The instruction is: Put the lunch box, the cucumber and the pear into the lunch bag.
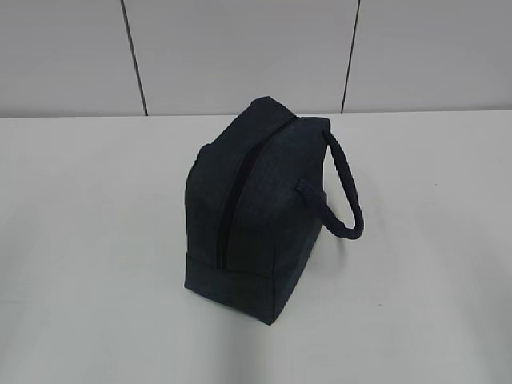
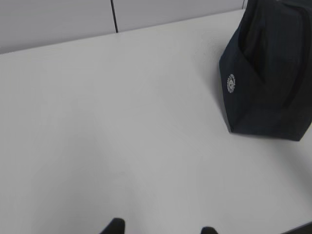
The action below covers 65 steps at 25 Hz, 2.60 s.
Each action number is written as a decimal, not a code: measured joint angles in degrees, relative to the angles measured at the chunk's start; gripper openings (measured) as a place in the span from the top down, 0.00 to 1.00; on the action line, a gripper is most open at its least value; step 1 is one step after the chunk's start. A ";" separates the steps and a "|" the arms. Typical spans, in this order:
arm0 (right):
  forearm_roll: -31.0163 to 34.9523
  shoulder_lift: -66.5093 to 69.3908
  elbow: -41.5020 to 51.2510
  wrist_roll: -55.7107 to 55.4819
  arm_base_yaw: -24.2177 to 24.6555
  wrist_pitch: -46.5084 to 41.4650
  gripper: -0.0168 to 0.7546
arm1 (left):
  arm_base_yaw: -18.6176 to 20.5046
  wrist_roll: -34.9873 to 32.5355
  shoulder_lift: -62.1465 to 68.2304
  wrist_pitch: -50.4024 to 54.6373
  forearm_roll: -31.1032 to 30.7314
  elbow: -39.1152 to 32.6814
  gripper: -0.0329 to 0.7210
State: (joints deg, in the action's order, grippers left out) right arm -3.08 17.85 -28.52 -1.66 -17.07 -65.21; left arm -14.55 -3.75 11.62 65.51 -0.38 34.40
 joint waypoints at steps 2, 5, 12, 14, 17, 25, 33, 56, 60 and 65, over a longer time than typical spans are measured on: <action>-0.14 -5.33 0.00 0.00 0.00 0.00 0.36 | 0.00 0.00 -2.16 -0.06 -0.45 -0.81 0.58; -0.13 -12.11 0.09 0.08 -0.05 0.00 0.36 | 0.00 0.26 -5.24 -0.63 -0.45 -3.55 0.59; -0.39 -18.85 0.09 0.08 -0.05 -0.34 0.36 | 0.00 0.53 -8.26 -1.54 -0.30 -4.07 0.64; -0.48 -18.85 0.09 0.08 -0.13 -0.34 0.36 | 0.00 0.66 -8.59 -1.54 -0.32 -4.07 0.64; -0.61 -18.85 0.09 0.08 -0.13 -0.34 0.36 | 0.00 0.66 -8.96 -1.54 -0.32 -4.07 0.64; -0.61 -18.85 0.09 0.08 -0.13 -0.34 0.36 | 0.00 0.66 -8.97 -1.54 -0.32 -4.07 0.64; -0.63 -18.89 0.09 0.08 0.99 -0.34 0.36 | 2.47 0.66 -12.01 -1.47 -0.27 -4.11 0.64; -0.94 -18.89 0.09 0.08 10.27 -0.34 0.36 | 8.44 0.66 -12.53 -1.54 -0.26 -4.11 0.64; -0.94 -18.89 0.09 0.08 10.27 -0.34 0.36 | 8.44 0.66 -12.53 -1.54 -0.26 -4.11 0.64; -0.94 -18.89 0.09 0.08 10.27 -0.34 0.36 | 8.44 0.66 -12.53 -1.54 -0.26 -4.11 0.64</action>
State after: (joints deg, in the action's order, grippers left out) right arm -4.02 -1.04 -28.43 -1.57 -6.80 -65.55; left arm -6.10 -3.09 -0.91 63.98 -0.64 30.29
